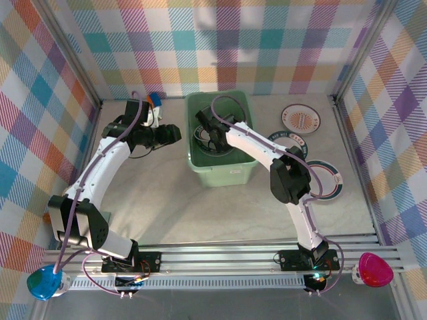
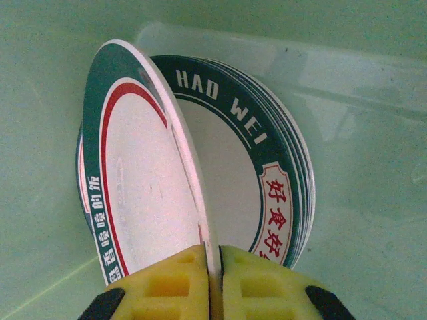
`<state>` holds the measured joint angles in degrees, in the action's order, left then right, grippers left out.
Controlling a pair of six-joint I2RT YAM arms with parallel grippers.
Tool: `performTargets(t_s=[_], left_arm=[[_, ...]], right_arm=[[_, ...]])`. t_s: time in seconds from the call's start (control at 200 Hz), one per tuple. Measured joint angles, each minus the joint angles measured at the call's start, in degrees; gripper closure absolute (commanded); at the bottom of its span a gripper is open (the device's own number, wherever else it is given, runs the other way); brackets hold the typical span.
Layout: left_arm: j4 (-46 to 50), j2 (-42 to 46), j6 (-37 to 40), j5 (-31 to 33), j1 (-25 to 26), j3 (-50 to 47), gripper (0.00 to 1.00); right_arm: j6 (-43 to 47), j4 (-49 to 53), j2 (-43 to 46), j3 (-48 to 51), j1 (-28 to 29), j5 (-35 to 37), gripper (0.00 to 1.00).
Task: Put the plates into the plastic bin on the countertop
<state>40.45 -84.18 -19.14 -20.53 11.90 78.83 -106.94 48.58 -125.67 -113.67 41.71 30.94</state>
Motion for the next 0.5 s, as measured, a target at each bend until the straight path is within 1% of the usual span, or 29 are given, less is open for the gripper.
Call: performTargets(t_s=[0.145,0.29,0.375,0.4,0.42,0.455,0.485,0.5], left_arm=[[0.0,0.4,0.5,0.0,0.0,-0.7,0.42],[0.1,0.4,0.6,0.0,0.0,-1.1,0.42],[0.1,0.4,0.6,0.0,0.0,-1.1,0.42],[0.1,0.4,0.6,0.0,0.0,-1.1,0.42],[0.1,0.4,0.6,0.0,0.0,-1.1,0.42],[0.1,0.4,0.6,0.0,0.0,-1.1,0.42],[0.1,0.4,0.6,0.0,0.0,-1.2,0.42],[0.1,0.4,0.6,0.0,0.0,-1.2,0.42]], right_arm=[[-1.0,0.0,-0.6,0.7,0.0,0.0,0.58],[-1.1,0.2,-1.7,0.9,0.0,0.1,0.45],[-1.0,0.1,-2.1,0.9,0.0,0.2,0.35],[-1.0,0.1,-2.1,0.9,0.0,0.2,0.28],[-0.8,0.0,-2.1,0.9,0.0,0.2,0.26],[-0.8,-0.1,-2.1,0.9,0.0,0.3,0.18],[-0.8,-0.2,-2.1,0.9,0.0,0.4,0.14],[-0.3,-0.2,-2.1,0.9,0.0,0.3,0.1]])
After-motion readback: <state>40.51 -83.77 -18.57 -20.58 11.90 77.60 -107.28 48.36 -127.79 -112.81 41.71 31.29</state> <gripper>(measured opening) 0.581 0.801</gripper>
